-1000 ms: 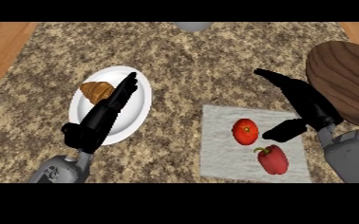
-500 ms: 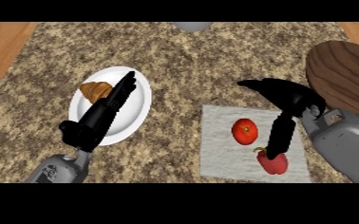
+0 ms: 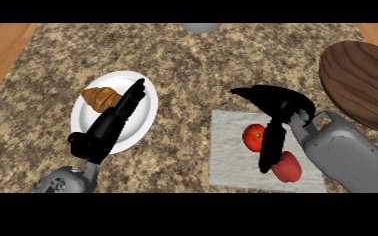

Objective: Pick the tomato from the placemat and place it in the bowl

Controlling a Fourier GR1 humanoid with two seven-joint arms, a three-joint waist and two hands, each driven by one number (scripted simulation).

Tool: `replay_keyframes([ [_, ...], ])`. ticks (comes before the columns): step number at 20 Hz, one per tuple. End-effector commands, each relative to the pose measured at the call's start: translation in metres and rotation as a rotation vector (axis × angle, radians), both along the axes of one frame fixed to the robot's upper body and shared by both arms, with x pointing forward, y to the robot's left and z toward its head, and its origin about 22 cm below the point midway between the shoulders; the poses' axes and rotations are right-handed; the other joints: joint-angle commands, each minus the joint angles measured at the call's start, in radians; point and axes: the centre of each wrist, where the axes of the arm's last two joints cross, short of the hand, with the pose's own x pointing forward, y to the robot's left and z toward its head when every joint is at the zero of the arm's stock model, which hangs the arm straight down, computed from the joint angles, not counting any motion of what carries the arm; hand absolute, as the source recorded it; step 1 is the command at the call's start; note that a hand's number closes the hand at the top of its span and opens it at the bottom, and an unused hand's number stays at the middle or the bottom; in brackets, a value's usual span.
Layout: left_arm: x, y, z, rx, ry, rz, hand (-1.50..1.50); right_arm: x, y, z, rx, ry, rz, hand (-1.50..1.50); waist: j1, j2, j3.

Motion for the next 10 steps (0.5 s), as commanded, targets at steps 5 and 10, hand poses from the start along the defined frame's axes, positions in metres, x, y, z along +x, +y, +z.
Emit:
replay_keyframes([
  [5, -0.009, 0.005, -0.003, -0.016, 0.011, 0.008, 0.0, -0.025, -0.001, -0.018, -0.114, -0.029, 0.007, -1.5, -0.006, 0.0, 0.001],
  [10, 0.0, 0.007, 0.01, -0.002, 0.002, 0.006, 0.0, -0.021, 0.014, -0.023, -0.122, -0.119, -0.03, -1.5, 0.001, 0.001, 0.001],
])
